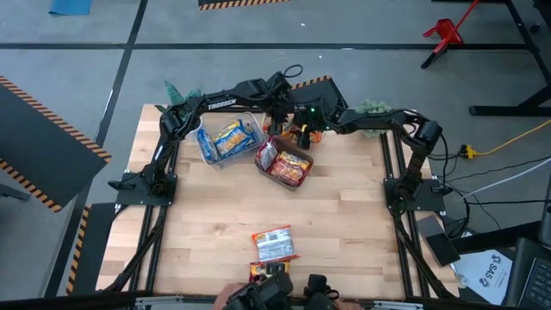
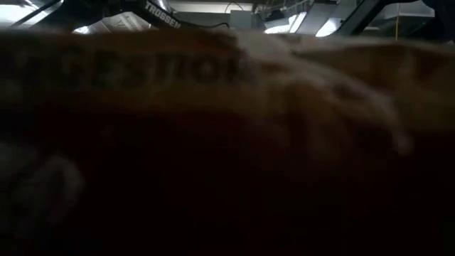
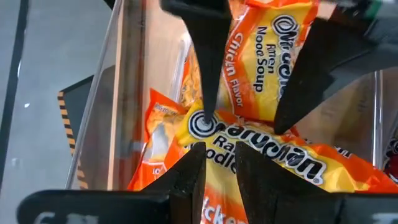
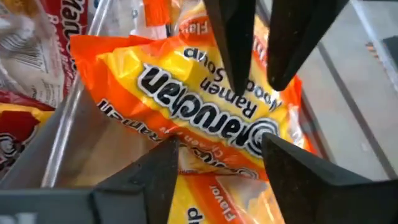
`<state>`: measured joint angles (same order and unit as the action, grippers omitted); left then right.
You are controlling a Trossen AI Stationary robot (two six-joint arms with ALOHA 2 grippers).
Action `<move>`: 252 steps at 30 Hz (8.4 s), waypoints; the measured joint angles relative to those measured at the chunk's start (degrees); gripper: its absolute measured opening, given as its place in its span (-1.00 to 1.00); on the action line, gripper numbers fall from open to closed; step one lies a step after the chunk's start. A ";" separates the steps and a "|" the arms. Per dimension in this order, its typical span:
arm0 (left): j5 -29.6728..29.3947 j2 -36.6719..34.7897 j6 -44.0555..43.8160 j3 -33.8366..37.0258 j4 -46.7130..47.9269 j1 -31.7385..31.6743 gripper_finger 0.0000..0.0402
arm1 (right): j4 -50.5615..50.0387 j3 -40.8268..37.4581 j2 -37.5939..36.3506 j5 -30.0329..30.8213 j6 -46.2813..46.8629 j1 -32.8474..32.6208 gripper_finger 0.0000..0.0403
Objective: Sort Maruchan noodles
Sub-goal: Stack the orange noodle pack on top of the orange noodle pack
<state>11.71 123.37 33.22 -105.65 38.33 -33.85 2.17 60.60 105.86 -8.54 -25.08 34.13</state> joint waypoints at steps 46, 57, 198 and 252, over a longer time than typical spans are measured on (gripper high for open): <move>24.49 -2.47 -18.32 2.64 -1.62 -10.50 -0.45 | -4.69 -0.21 0.37 7.85 24.59 0.07 -0.98; 13.74 -1.58 -6.56 2.62 4.33 -6.72 0.05 | -5.55 -0.18 0.31 7.33 25.01 0.04 -0.98; 13.35 -20.71 -17.84 -24.68 37.88 -0.23 -0.38 | -24.43 -0.28 -32.00 -11.36 28.31 6.73 -0.99; -31.50 -31.21 -99.63 71.26 -53.58 64.93 0.05 | -28.30 -0.28 -14.69 25.51 97.25 -63.78 0.19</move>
<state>-19.79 92.16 -66.41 -34.38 -15.26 31.09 -26.13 60.31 91.17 16.96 72.16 -29.65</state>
